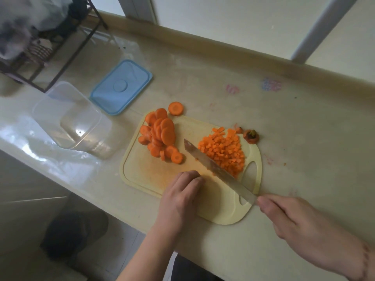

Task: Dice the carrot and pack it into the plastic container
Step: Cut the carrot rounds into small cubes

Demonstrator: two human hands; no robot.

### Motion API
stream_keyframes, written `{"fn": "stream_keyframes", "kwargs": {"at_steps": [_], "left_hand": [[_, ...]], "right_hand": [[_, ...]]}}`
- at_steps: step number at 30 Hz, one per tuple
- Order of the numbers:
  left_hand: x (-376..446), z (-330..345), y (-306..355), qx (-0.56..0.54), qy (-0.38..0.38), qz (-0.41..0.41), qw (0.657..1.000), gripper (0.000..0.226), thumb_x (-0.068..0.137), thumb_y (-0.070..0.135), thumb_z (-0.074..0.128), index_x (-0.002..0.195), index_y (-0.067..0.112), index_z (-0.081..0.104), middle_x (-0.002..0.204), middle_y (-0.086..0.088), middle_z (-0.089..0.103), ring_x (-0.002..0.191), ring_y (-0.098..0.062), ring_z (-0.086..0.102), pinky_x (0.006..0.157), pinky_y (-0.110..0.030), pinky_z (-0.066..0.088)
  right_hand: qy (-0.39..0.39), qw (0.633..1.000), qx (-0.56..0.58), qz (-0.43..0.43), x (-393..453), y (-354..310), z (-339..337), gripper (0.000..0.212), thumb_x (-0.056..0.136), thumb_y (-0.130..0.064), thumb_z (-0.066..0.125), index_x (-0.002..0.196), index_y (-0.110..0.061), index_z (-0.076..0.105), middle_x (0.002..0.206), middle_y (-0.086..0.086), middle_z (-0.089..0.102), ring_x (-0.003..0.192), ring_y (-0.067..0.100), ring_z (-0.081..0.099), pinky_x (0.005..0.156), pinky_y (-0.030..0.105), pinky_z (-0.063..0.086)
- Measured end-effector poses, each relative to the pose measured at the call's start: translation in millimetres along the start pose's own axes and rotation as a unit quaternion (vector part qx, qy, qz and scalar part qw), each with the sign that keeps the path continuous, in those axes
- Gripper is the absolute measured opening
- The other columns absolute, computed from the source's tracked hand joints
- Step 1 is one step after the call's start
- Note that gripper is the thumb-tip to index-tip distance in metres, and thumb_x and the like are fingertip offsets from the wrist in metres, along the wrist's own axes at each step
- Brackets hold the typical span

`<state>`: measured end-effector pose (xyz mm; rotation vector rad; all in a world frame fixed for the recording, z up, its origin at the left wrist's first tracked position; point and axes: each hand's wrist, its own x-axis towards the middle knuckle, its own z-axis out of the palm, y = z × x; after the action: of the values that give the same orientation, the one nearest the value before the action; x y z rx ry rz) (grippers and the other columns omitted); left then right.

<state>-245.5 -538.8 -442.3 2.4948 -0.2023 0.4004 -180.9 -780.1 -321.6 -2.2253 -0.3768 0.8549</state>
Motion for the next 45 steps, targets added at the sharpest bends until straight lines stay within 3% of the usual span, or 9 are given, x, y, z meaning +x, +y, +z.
{"fn": "stream_keyframes", "kwargs": {"at_steps": [5, 9, 13, 19, 22, 32, 35, 38, 45], "left_hand": [[32, 9, 0, -0.048, 0.029, -0.027, 0.998, 0.026, 0.083, -0.013, 0.070, 0.104, 0.003, 0.072, 0.109, -0.008, 0.067, 0.095, -0.022, 0.064, 0.080, -0.029, 0.052], [22, -6, 3, -0.097, 0.144, -0.062, 0.983, 0.023, 0.085, -0.003, 0.055, 0.093, 0.016, 0.064, 0.101, -0.001, 0.063, 0.092, -0.017, 0.063, 0.079, -0.024, 0.049], [33, -38, 15, -0.150, 0.259, -0.132, 0.945, 0.022, 0.075, 0.001, 0.047, 0.085, 0.017, 0.060, 0.090, -0.004, 0.059, 0.087, -0.019, 0.059, 0.078, -0.029, 0.045], [78, -55, 25, -0.054, -0.137, -0.018, 0.989, 0.013, 0.081, 0.031, 0.062, 0.080, 0.019, 0.065, 0.078, 0.008, 0.059, 0.075, -0.014, 0.055, 0.067, -0.029, 0.045], [86, -39, 19, -0.003, -0.201, -0.009, 0.980, 0.019, 0.083, 0.038, 0.066, 0.076, 0.021, 0.061, 0.076, 0.008, 0.057, 0.074, -0.014, 0.051, 0.063, -0.029, 0.044], [101, -19, 11, -0.027, -0.124, -0.045, 0.991, 0.010, 0.090, 0.018, 0.063, 0.096, 0.012, 0.070, 0.094, -0.002, 0.063, 0.082, -0.019, 0.059, 0.072, -0.036, 0.053], [97, -40, -5, -0.016, 0.006, -0.061, 0.998, 0.013, 0.090, 0.011, 0.064, 0.098, 0.009, 0.074, 0.098, -0.002, 0.068, 0.089, -0.016, 0.061, 0.078, -0.023, 0.050], [79, -66, -33, 0.053, 0.097, -0.084, 0.990, 0.015, 0.090, 0.014, 0.065, 0.098, 0.006, 0.075, 0.098, -0.006, 0.069, 0.090, -0.025, 0.062, 0.078, -0.034, 0.053], [71, -61, -60, 0.204, 0.015, -0.109, 0.973, 0.049, 0.084, 0.042, 0.067, 0.124, 0.013, 0.068, 0.123, -0.008, 0.064, 0.109, -0.034, 0.051, 0.088, -0.045, 0.049]], "right_hand": [[0.002, 1.000, 0.018, 0.018, -8, -15, -13, 0.043, 0.078, -0.075, 0.022, 0.075, -0.051, 0.058, 0.054, -0.003, 0.047, 0.049, 0.005, 0.048, 0.049, 0.014, 0.036], [0.048, 0.994, -0.103, -0.001, -11, -5, -18, 0.052, 0.083, -0.074, 0.012, 0.116, -0.060, 0.048, 0.061, -0.018, 0.060, 0.064, -0.001, 0.058, 0.059, 0.014, 0.042], [0.048, 0.962, -0.267, -0.038, -8, 17, -19, 0.069, 0.091, -0.074, 0.016, 0.127, -0.036, 0.060, 0.071, -0.014, 0.070, 0.054, 0.010, 0.063, 0.043, 0.026, 0.048], [0.132, 0.904, -0.373, -0.162, 0, 36, -12, 0.075, 0.094, -0.068, 0.019, 0.115, -0.018, 0.071, 0.052, 0.000, 0.059, 0.036, 0.023, 0.054, 0.031, 0.030, 0.038], [0.159, 0.893, -0.382, -0.178, 3, 36, -12, 0.077, 0.095, -0.066, 0.017, 0.112, -0.016, 0.073, 0.049, 0.000, 0.056, 0.034, 0.023, 0.052, 0.031, 0.029, 0.036], [0.193, 0.870, -0.399, -0.217, 2, 39, -3, 0.077, 0.095, -0.065, 0.017, 0.104, -0.017, 0.077, 0.043, 0.004, 0.053, 0.028, 0.025, 0.047, 0.027, 0.029, 0.036], [0.202, 0.880, -0.373, -0.214, -5, 44, -4, 0.075, 0.094, -0.068, 0.021, 0.103, -0.018, 0.077, 0.044, 0.003, 0.056, 0.027, 0.024, 0.047, 0.027, 0.030, 0.036], [0.213, 0.916, -0.297, -0.167, -15, 48, -5, 0.076, 0.089, -0.074, 0.024, 0.101, -0.021, 0.078, 0.043, 0.003, 0.058, 0.026, 0.018, 0.048, 0.030, 0.027, 0.039], [0.236, 0.955, -0.160, -0.083, -20, 32, -1, 0.083, 0.083, -0.080, 0.023, 0.091, -0.020, 0.080, 0.062, 0.003, 0.072, 0.050, 0.011, 0.067, 0.035, 0.021, 0.044]]}}
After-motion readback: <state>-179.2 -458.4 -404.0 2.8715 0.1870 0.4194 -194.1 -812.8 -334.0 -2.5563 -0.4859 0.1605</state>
